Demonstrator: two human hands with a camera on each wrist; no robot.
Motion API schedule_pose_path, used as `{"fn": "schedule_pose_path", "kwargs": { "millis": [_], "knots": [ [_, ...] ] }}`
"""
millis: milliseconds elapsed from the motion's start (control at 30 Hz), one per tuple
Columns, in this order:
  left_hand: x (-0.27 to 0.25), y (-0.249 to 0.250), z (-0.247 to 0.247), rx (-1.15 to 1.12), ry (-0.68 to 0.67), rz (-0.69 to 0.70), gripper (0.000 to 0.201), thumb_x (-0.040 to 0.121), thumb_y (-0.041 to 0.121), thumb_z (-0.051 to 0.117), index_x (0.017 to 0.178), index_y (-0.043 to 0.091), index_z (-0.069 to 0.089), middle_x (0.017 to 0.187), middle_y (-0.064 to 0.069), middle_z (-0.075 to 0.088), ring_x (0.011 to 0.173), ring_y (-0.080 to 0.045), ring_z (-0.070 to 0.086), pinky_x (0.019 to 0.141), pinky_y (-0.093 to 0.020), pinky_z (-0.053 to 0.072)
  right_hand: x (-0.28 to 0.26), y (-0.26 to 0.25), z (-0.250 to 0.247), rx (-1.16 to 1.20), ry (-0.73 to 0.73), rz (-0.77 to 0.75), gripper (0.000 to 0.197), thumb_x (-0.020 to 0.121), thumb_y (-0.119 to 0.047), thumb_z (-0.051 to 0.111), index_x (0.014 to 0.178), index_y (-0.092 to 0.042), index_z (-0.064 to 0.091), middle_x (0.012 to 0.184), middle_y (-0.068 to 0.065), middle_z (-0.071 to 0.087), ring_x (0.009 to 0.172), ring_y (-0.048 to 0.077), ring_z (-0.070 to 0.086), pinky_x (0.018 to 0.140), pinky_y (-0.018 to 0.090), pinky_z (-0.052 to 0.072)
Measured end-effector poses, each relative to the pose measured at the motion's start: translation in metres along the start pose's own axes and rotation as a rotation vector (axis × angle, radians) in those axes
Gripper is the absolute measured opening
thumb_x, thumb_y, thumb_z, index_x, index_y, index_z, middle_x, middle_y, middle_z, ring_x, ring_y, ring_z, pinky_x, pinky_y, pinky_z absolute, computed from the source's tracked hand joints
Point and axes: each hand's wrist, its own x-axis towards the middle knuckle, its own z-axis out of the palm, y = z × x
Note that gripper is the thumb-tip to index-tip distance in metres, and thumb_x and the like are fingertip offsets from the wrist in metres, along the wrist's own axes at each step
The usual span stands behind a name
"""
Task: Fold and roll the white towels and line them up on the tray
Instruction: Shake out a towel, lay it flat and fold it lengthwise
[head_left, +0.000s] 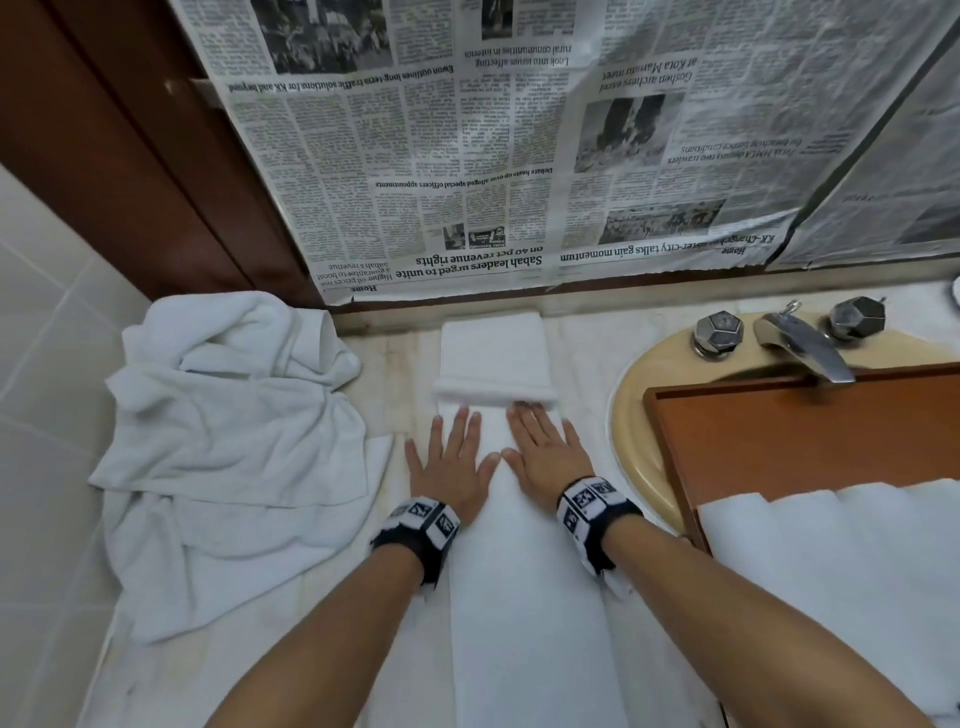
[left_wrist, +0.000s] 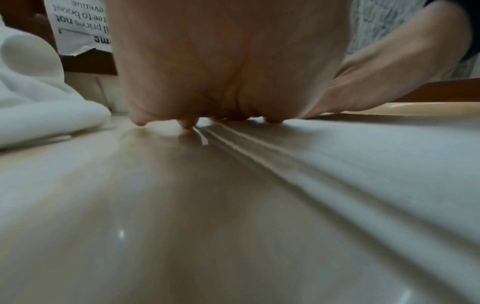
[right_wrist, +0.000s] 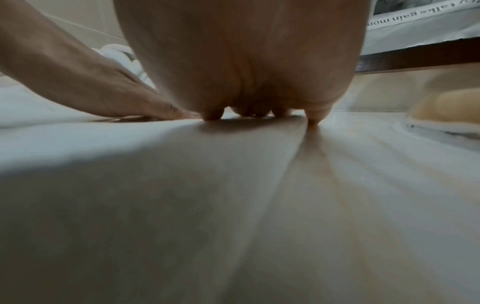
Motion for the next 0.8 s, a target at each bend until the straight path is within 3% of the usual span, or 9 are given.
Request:
{"fn": "schedule_pose_path", "kwargs": {
  "millis": [133,233,267,333,400,500,600,733,800],
  "knots": [
    [0.016,0.0,-0.015,-0.002,-0.038,0.006,0.067,0.101,0.059,0.014,0.157,0.033,-0.012,0.162,0.017,-0.021,0.152,-0.022,-0.015,0.118,-0.062,-0.007,0.002,0.002,-0.014,-0.007,0.0,-0.01,0.06,0.106,-0.039,0.018,0.158,-0.018,-0.002,0.165,-0.004,-0.006,0.151,0.014,-0.006,0.121,0.043,-0.002],
    [-0.012,-0.002,-0.017,-0.082,-0.023,-0.002,0.066,0.103,0.056,0.019,0.158,0.03,-0.008,0.164,0.015,-0.015,0.153,-0.021,-0.011,0.119,-0.059,-0.003,-0.039,-0.001,-0.011,-0.011,-0.002,-0.075,0.072,0.093,-0.048,0.002,0.158,-0.017,0.003,0.165,-0.003,-0.005,0.152,0.017,-0.002,0.121,0.044,0.002],
    [-0.028,-0.002,-0.013,-0.092,-0.024,0.016,0.066,0.103,0.055,0.019,0.158,0.029,-0.007,0.164,0.014,-0.014,0.153,-0.02,-0.011,0.119,-0.058,-0.003,-0.057,-0.003,-0.004,-0.02,0.001,-0.099,0.077,0.088,-0.049,0.0,0.157,-0.016,0.01,0.164,-0.003,0.001,0.152,0.017,0.004,0.121,0.046,0.009],
    [-0.066,-0.002,0.002,-0.043,-0.061,0.066,0.065,0.104,0.055,0.019,0.158,0.031,-0.009,0.163,0.015,-0.018,0.152,-0.018,-0.015,0.119,-0.056,-0.003,-0.092,-0.006,0.02,-0.062,-0.019,-0.11,0.07,0.092,-0.046,0.018,0.149,-0.013,0.04,0.158,0.001,0.031,0.143,0.018,0.035,0.111,0.051,0.038],
    [-0.088,-0.004,0.022,0.048,-0.082,0.107,0.064,0.102,0.057,0.012,0.157,0.033,-0.012,0.161,0.016,-0.024,0.151,-0.018,-0.019,0.119,-0.057,-0.003,-0.107,-0.006,0.04,-0.026,-0.056,-0.082,0.061,0.094,-0.044,0.031,0.141,-0.012,0.053,0.15,0.003,0.045,0.133,0.018,0.05,0.1,0.047,0.049],
    [-0.084,-0.006,0.036,0.083,-0.056,0.11,0.07,0.091,0.062,-0.008,0.155,0.035,-0.016,0.159,0.017,-0.029,0.151,-0.019,-0.021,0.118,-0.059,-0.003,-0.099,-0.009,0.036,-0.051,-0.031,-0.073,0.071,0.095,-0.047,0.01,0.154,-0.011,0.024,0.162,0.002,0.01,0.148,0.016,0.021,0.117,0.049,0.027],
    [-0.058,-0.003,0.032,0.069,-0.012,0.077,0.064,0.1,0.058,0.003,0.156,0.034,-0.015,0.16,0.016,-0.028,0.15,-0.019,-0.021,0.119,-0.06,-0.006,-0.068,-0.008,0.025,-0.064,-0.052,-0.098,0.083,0.08,-0.051,-0.018,0.155,-0.017,-0.011,0.155,-0.007,-0.027,0.149,0.01,-0.014,0.12,0.042,-0.007],
    [-0.019,-0.002,0.011,0.036,0.027,0.056,0.061,0.104,0.054,0.013,0.157,0.035,-0.01,0.163,0.015,-0.021,0.151,-0.018,-0.017,0.118,-0.061,-0.006,-0.026,0.0,0.009,-0.079,-0.033,-0.053,0.061,0.104,-0.044,0.008,0.156,-0.018,-0.01,0.162,-0.004,-0.02,0.15,0.011,-0.012,0.121,0.043,-0.006],
    [-0.01,-0.002,0.001,0.002,0.016,0.051,0.06,0.104,0.053,0.016,0.158,0.034,-0.005,0.164,0.014,-0.016,0.152,-0.019,-0.013,0.118,-0.061,-0.004,-0.019,-0.002,-0.001,-0.096,-0.028,-0.036,0.06,0.106,-0.039,0.016,0.157,-0.017,-0.007,0.164,-0.003,-0.014,0.151,0.013,-0.009,0.121,0.044,-0.006]
  ]
}}
